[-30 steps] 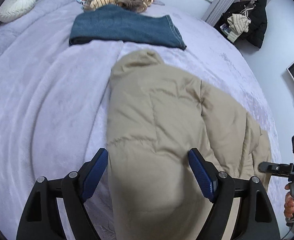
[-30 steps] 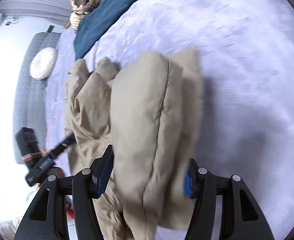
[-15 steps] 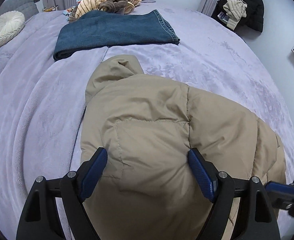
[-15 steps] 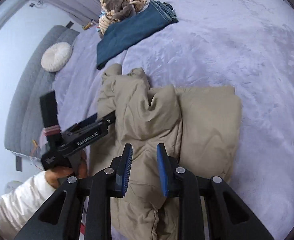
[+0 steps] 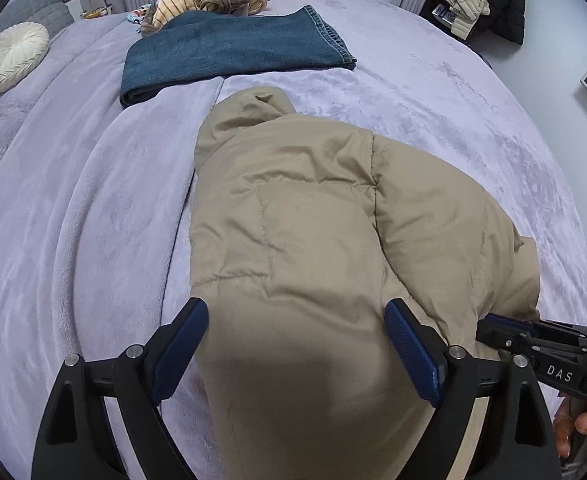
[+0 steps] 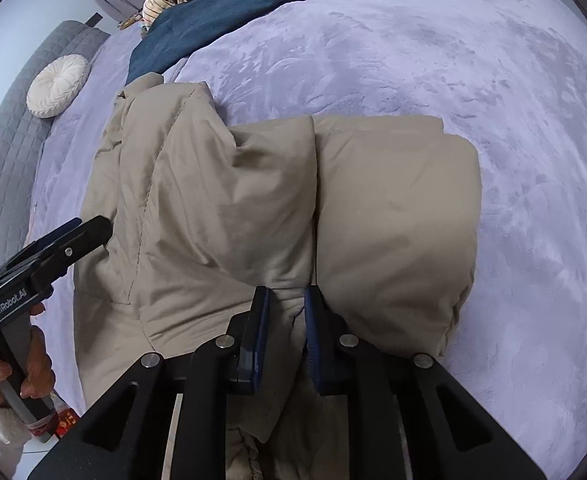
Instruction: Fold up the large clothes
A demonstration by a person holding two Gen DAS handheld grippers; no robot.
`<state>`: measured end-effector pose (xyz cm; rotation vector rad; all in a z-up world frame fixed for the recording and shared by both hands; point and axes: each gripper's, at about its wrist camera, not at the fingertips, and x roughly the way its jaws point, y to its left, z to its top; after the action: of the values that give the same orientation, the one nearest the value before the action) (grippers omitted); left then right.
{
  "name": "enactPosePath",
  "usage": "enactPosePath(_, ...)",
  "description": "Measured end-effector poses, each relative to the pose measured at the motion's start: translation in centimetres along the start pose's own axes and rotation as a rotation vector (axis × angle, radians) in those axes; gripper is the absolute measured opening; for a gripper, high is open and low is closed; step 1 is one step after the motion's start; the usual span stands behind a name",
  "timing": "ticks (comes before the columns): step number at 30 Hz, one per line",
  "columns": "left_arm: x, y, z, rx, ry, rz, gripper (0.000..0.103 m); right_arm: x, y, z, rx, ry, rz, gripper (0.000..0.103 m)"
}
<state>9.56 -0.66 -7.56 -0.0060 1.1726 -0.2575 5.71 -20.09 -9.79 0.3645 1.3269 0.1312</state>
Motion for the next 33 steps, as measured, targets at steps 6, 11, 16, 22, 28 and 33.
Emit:
enactPosePath(6, -1.1, 0.5, -1.9, -0.001, 0.019, 0.052, 0.103, -0.8, 0.4, -0.5, 0.004, 0.005, -0.003, 0.022)
enactPosePath(11, -1.5, 0.7, -3.3, 0.008, 0.05, 0.069, 0.103, -1.7, 0.9, -1.1, 0.004, 0.006, -0.005, 0.022)
enactPosePath(16, -2.3, 1.1, -4.3, -0.012, 0.065, 0.064, 0.103, -3.5, 1.4, -2.4, 0.015, -0.001, 0.007, 0.025)
enactPosePath(22, -3.1, 1.7, -6.0, -0.026, 0.1, 0.051, 0.103, -6.1, 1.9, -4.2, 0.048, -0.029, 0.022, 0.029)
enactPosePath(28, -3.1, 2.4, -8.3, -0.02, 0.131, 0.046, 0.103, -8.2, 3.9, -6.9, 0.018, -0.038, 0.037, 0.038)
enactPosePath(33, -2.7, 2.8, -9.4, -0.024, 0.154, 0.033, 0.103, -5.3, 4.5, -9.5, -0.028, 0.051, -0.069, 0.042)
